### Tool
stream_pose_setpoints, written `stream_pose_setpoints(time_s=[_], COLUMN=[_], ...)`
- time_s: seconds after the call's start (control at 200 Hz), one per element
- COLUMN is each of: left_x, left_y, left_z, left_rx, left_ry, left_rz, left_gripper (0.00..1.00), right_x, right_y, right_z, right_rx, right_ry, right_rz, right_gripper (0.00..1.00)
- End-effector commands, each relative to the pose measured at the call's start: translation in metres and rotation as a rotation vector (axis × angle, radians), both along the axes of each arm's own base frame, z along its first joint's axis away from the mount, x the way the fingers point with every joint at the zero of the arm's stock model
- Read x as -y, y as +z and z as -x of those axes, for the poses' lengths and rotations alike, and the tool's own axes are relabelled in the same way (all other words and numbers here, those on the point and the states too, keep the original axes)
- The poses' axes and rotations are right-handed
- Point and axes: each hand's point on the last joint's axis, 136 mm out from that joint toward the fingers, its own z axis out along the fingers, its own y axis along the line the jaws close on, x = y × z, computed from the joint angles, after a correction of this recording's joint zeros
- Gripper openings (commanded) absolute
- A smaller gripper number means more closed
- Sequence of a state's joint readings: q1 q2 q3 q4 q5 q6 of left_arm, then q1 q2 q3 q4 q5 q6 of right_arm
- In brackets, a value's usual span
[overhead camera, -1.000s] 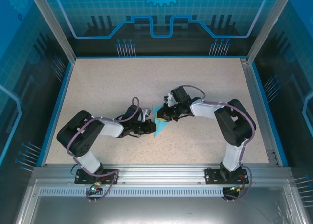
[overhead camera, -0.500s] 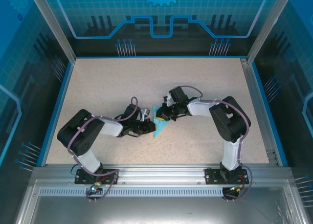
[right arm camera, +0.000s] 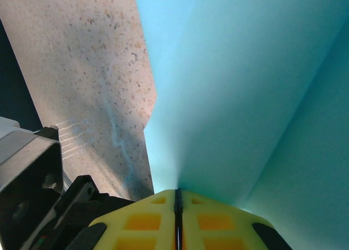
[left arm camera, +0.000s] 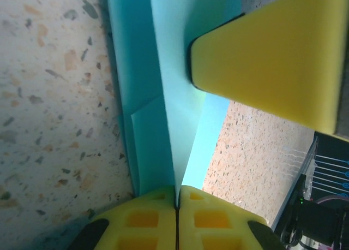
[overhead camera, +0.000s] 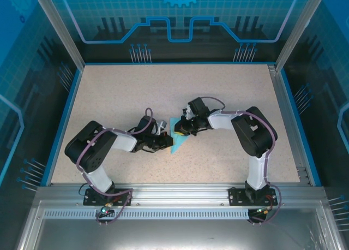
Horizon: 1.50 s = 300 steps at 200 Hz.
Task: Fold a paper plane with a square sheet of paper (pick it up from the middle)
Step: Fourth fold the wing at the center of the table.
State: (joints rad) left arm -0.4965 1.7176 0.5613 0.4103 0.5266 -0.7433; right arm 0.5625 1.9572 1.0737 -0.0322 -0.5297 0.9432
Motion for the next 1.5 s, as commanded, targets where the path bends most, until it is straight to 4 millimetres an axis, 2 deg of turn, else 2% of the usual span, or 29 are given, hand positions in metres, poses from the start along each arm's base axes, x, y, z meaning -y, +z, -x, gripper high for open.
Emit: stream_pose_setpoints(time_s=[0.0,0.28,0.4,0.58,0.695,0.86,1.035,1.495], left_x=[-0.011,-0.012,-0.011,-0.014,-0.014,-0.015,-0.017,-0.019], left_y=[-0.025,-0.029,-0.030,-0.035,-0.037,-0.039,-0.041,-0.046], left_z=[0.014,0.016,0.017,0.020,0.021,0.022,0.023,0.026], left_rx=[-0.126,-0.159,-0.164,-0.184,-0.204,-0.217,-0.233,-0.239], left_ry=[0.018,0.009,-0.001,0.000,-0.005,-0.002,0.005,-0.010], left_rz=[-0.056,-0.070,-0.069,-0.077,-0.069,-0.068,-0.069,-0.084], left_gripper=[0.07,0.06,0.06,0.05,0.05,0.04,0.04,0.06], right_x=[0.001,0.004,0.002,0.004,-0.002,-0.008,-0.010,-0.004], right_y=[-0.004,-0.010,0.000,0.028,0.033,0.029,0.015,-0.003], right_z=[-0.004,-0.003,-0.004,-0.005,-0.005,-0.007,-0.009,-0.011], right_rx=[-0.009,-0.021,-0.003,0.075,0.082,0.074,0.045,0.012], right_ry=[-0.010,-0.016,-0.011,-0.017,-0.002,0.011,0.008,0.006], right_rz=[0.014,0.032,0.006,-0.033,-0.065,-0.069,-0.048,-0.016], right_gripper=[0.10,0.10,0.10,0.11,0.11,0.11,0.11,0.11])
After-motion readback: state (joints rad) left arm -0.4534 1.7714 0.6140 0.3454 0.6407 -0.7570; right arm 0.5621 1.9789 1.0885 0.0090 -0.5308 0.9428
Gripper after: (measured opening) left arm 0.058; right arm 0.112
